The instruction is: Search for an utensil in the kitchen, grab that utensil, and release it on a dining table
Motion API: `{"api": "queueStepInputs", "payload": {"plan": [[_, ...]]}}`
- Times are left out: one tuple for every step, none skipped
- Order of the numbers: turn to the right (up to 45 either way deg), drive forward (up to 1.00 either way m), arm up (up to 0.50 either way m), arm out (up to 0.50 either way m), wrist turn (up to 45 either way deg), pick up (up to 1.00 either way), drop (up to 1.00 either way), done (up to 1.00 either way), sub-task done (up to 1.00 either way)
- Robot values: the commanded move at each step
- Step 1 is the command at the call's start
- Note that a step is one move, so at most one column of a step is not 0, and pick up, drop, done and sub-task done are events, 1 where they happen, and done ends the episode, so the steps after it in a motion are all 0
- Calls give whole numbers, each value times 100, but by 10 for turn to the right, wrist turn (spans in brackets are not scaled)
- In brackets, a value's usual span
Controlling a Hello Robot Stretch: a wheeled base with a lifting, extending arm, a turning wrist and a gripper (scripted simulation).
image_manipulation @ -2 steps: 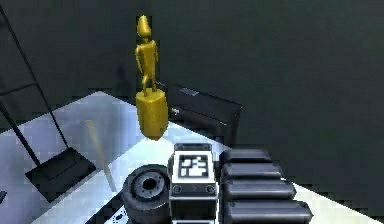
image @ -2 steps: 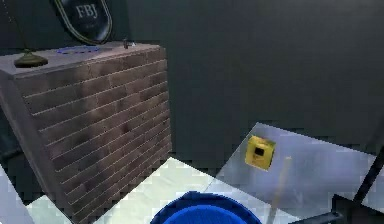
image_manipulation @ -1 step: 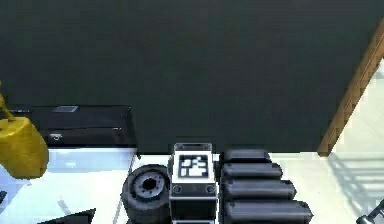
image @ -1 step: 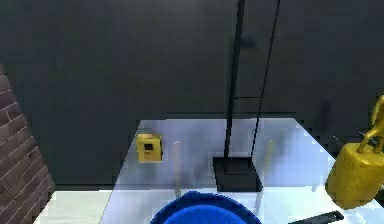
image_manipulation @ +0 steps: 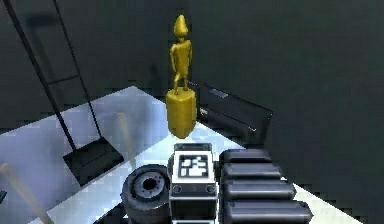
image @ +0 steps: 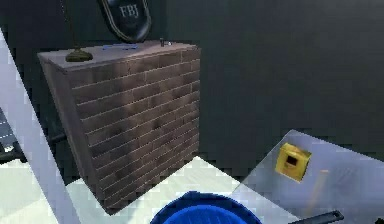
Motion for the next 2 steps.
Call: {"api": "queueStepInputs", "payload": {"plan": [[-150, 0, 0, 0, 0, 0, 0, 0, 0], [0, 0, 0, 44, 0, 0, 0, 0, 0]]}}
